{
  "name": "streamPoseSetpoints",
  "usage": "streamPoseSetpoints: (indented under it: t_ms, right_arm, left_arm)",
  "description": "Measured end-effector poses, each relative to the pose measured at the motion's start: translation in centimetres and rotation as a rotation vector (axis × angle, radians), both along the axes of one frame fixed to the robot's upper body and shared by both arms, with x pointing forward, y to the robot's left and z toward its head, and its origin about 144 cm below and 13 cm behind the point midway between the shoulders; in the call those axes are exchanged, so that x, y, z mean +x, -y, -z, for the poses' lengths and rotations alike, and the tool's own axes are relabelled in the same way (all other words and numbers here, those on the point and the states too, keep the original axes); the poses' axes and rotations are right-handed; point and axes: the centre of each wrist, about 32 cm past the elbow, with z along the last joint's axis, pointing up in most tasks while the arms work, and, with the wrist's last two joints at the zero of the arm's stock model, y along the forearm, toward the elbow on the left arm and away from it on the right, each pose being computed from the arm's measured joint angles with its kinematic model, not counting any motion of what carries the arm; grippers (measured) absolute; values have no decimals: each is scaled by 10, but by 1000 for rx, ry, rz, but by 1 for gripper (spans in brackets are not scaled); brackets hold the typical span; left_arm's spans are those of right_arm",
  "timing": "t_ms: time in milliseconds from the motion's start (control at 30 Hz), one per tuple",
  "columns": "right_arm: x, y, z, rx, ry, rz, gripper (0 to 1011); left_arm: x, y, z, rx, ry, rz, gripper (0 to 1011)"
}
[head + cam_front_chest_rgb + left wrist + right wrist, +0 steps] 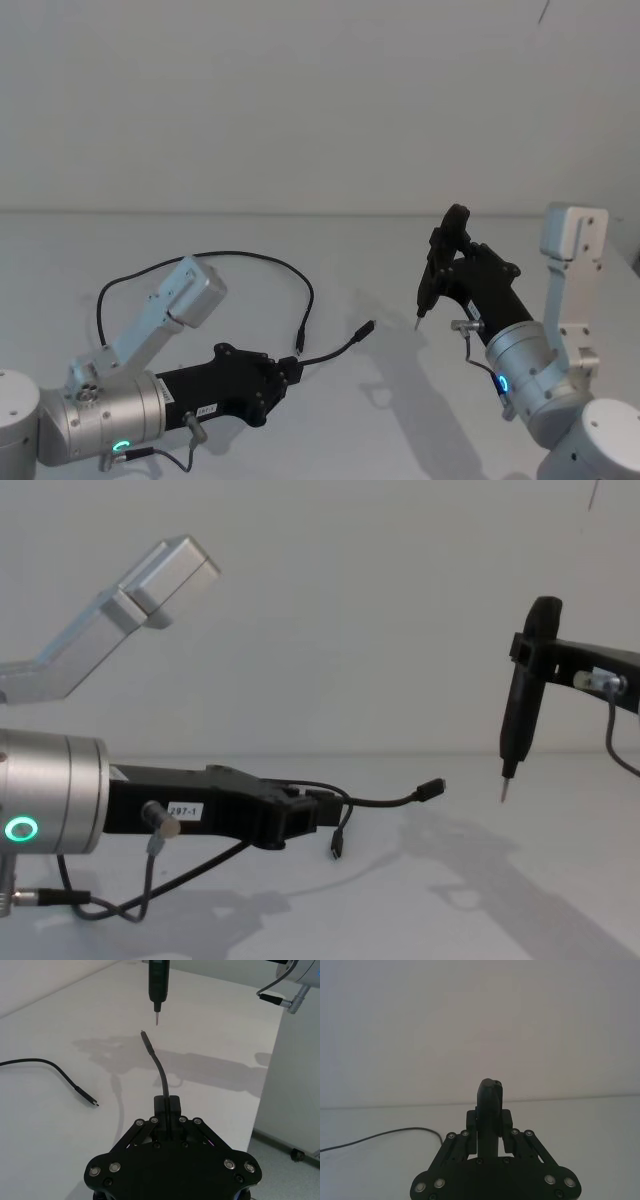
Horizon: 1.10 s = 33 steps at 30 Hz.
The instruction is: Pick up the data cable with the one hand.
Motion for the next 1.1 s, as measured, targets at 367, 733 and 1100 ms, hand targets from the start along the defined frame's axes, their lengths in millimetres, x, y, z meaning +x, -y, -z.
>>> streamPoseSetpoints:
  t_ms: [367, 733, 1100]
  right_arm:
    - [-2, 2, -12, 37, -39, -54, 279]
    - [-5, 3, -21, 70, -51, -92, 279]
    - [-5, 2, -25, 95, -55, -121, 279]
  left_arm:
    - [0, 0, 0, 0, 0, 1, 41]
    - [0, 0, 0, 0, 0, 1, 41]
    - [0, 0, 0, 0, 0, 1, 41]
